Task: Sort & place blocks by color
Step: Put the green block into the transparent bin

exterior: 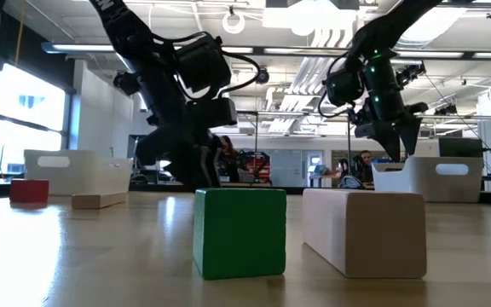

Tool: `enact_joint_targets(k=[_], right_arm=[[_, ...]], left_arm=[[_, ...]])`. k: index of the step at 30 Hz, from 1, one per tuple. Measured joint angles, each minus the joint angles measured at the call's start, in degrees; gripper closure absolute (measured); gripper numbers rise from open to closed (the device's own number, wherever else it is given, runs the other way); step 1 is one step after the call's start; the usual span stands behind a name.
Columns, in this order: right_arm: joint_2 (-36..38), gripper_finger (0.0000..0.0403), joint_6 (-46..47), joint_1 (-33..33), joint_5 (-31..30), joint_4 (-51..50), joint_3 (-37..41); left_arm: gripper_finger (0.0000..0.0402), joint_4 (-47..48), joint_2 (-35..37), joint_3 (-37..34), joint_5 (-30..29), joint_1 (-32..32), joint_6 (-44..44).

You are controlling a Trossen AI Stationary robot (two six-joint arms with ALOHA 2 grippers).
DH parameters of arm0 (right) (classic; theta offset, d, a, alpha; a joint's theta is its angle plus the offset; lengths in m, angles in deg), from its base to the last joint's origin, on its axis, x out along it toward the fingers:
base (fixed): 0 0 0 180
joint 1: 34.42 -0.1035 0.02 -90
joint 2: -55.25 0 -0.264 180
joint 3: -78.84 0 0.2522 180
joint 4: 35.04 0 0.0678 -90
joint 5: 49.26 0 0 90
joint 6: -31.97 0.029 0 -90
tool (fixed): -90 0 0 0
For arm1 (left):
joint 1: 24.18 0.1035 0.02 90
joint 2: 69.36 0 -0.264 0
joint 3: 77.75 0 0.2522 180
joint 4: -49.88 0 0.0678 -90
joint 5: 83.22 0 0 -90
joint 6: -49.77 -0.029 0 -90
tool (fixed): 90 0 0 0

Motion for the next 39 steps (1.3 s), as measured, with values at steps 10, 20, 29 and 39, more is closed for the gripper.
enact_joint_targets(k=[10, 20, 29, 39], right_arm=[[0.0, 0.0199, 3.1, -4.1, -5.4, -4.6, 0.0], [0.0, 0.0218, 8.1, -8.3, -8.4, -9.9, 0.0], [0.0, 0.0229, 12.3, -12.4, -11.6, -13.3, 0.0], [0.0, 0.0231, 13.8, -16.3, -11.8, -12.9, 0.0]], left_arm=[[0.0297, 0.4, 0.3, 0.0, -1.3, -0.2, 0.9], [0.0297, 7.4, 7.4, 0.0, -4.0, -0.2, 2.1], [0.0297, 19.5, 19.4, -0.1, -7.1, -1.7, 6.3], [0.0297, 35.1, 31.7, 0.0, -11.0, -7.4, 17.2]])
